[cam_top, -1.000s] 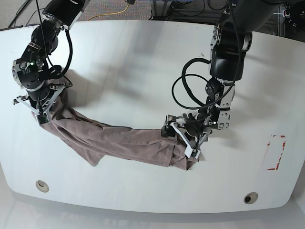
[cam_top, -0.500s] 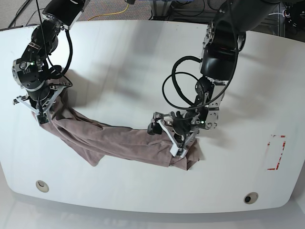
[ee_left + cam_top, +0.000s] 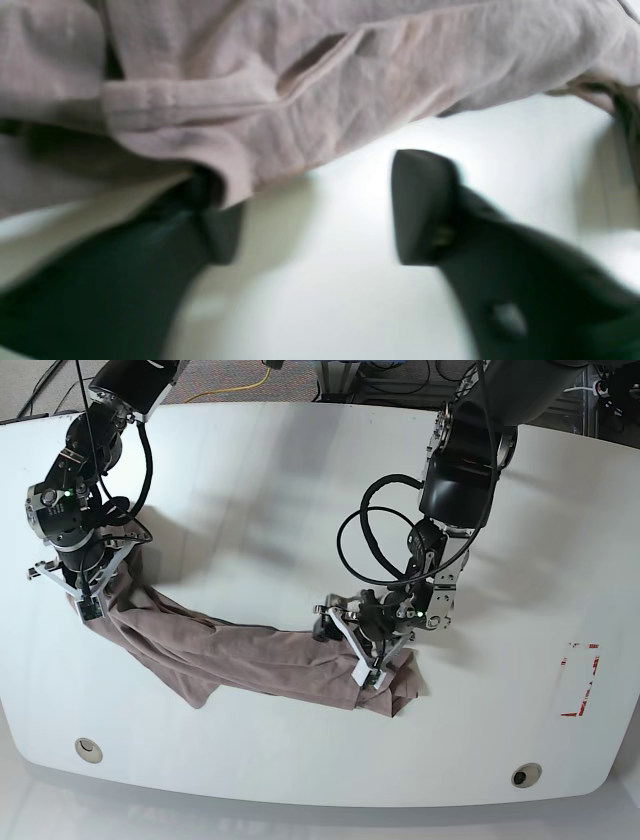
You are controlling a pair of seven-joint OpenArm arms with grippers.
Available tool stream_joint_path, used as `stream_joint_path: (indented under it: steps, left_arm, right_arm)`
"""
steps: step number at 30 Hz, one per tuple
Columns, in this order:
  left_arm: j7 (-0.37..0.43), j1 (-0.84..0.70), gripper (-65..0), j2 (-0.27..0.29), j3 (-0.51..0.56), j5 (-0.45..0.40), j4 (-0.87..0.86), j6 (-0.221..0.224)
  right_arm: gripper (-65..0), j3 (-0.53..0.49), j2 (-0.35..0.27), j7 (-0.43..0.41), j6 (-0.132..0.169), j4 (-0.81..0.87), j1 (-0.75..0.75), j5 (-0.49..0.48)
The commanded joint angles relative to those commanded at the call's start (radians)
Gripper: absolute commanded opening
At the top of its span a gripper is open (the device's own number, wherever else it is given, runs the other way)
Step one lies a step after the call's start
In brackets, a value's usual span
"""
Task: Layout the t-shirt on the table in an organized manner, then fold the t-shirt properly
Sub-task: 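Hold the shirt end with the left gripper and adjust its grip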
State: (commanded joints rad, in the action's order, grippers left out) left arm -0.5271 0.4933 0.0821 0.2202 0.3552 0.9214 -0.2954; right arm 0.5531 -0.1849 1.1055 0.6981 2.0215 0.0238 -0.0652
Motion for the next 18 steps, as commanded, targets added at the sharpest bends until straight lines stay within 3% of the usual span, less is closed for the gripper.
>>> stream_joint_path:
  steps: [4, 10, 14, 18]
  left_arm:
    - [0.021, 0.002, -49.3, -0.005, 0.0, -0.002, 0.0, 0.002]
    - [0.026, 0.018, -55.0, -0.008, -0.002, -0.003, 0.002, 0.003]
    - [0.026, 0.023, -64.2, -0.032, -0.002, -0.003, 0.005, 0.003]
    - [0.026, 0.032, -64.9, -0.041, -0.008, -0.003, 0.005, 0.003]
  right_arm:
    - [-64.7, 0.0, 0.0, 0.0, 0.0, 0.0, 0.0, 0.0]
    - [-64.7, 0.0, 0.0, 0.0, 0.0, 0.0, 0.0, 0.0]
    - [-64.7, 0.0, 0.0, 0.0, 0.0, 0.0, 0.0, 0.0]
    - [-64.7, 0.0, 0.0, 0.0, 0.0, 0.0, 0.0, 0.0]
